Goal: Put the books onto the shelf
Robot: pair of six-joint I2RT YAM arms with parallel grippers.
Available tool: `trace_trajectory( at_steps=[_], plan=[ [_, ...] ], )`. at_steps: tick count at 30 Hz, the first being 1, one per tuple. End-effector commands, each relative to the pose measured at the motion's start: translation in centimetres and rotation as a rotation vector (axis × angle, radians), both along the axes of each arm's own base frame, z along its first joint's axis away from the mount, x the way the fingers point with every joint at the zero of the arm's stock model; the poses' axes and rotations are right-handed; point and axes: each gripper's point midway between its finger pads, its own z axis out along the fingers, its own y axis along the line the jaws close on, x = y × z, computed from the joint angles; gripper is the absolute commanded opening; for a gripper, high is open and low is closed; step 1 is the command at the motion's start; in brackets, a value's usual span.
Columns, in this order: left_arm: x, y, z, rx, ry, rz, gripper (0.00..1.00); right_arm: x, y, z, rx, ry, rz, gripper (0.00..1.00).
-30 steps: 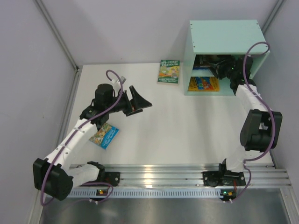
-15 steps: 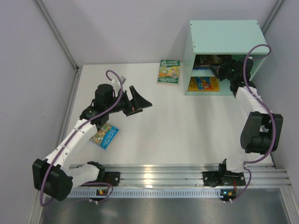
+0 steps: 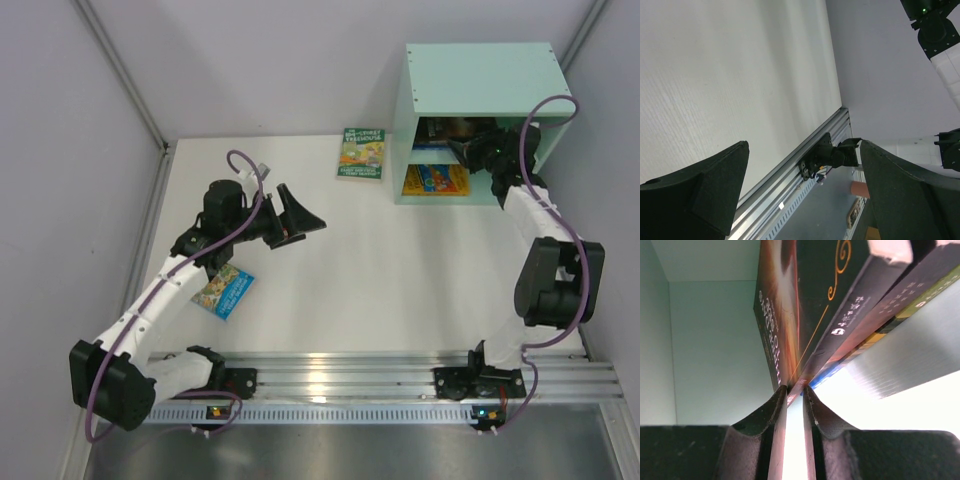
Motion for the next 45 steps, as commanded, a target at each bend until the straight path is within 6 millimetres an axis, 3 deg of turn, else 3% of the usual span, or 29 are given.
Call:
trace_trajectory(
  at_steps=[1, 22, 33, 45],
  plan=[
    [0.0, -0.1, 0.8, -0.009, -0.032, -0.002, 0.97, 1.1, 0.2, 2.8, -0.012, -0.100, 0.002, 0.17],
    [0.1, -0.3, 0.7, -0.003, -0.030, -0.004, 0.97, 1.7, 1.0, 2.0, 0.091, -0.125, -0.036, 0.00],
    [0.1, -0.4, 0.8, -0.003, -0.035, -0.006, 0.97, 2.0, 1.6, 2.5, 0.092, -0.145, -0.043, 0.00],
    [0.2, -0.6, 0.9, -0.003, -0.036, -0.007, 0.97, 1.9, 1.9, 1.4, 0.098, -0.112, -0.060, 0.00]
  ],
)
